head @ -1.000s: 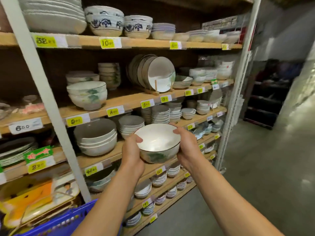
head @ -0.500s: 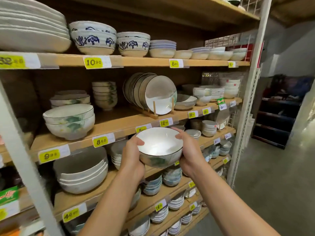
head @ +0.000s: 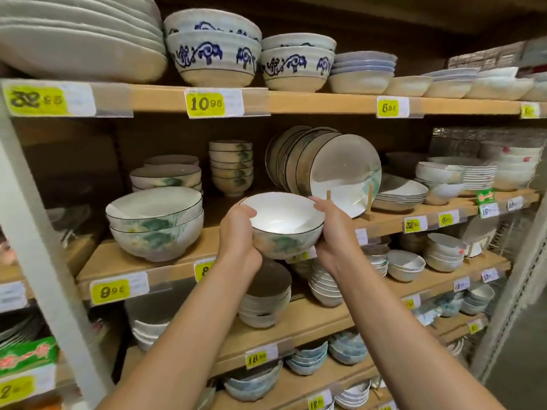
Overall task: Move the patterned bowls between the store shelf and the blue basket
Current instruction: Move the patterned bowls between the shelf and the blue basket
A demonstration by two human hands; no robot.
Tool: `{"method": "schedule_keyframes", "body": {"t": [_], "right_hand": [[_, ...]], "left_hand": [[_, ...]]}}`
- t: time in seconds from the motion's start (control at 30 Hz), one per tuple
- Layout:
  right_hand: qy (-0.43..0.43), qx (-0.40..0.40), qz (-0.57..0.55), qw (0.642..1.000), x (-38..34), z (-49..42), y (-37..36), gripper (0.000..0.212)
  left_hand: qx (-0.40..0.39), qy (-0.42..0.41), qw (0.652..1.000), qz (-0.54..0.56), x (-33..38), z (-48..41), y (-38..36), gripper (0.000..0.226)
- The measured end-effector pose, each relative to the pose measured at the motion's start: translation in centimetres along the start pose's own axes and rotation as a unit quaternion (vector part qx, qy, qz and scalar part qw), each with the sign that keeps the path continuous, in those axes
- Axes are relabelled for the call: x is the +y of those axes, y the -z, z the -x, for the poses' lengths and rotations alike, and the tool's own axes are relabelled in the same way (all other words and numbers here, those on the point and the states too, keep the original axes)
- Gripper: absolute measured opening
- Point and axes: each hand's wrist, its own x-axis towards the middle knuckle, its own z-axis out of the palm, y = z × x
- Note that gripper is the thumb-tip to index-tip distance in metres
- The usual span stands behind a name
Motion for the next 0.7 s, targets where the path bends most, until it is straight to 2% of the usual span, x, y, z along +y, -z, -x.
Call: {"method": "schedule_keyframes", "body": {"t": [0.27, 0.47, 0.57, 0.7], "right_hand": [[0.027, -0.087, 0.054, 0.994, 2.5, -6.0, -3.2, 0.05], [-0.019, -0.138, 0.059, 0.988, 3.4, -11.1, -5.2, 0.063], [-0.018, -0.144, 0.09, 0.985, 4.3, -13.1, -5.6, 0.059], [-0.05, -0.134, 0.091, 0.986, 4.9, -15.5, -6.2, 0.042]], "left_hand": [[0.084, -0.059, 0.995, 0.018, 0.0, -5.7, -1.2, 0.034], [0.15, -0.097, 0.984, 0.021, -0.3, -10.2, -2.5, 0.029], [0.169, -0.098, 0.98, 0.039, -0.8, -11.8, -3.2, 0.024], [0.191, -0.109, 0.975, 0.04, -1.7, -13.8, -3.7, 0.037]]}}
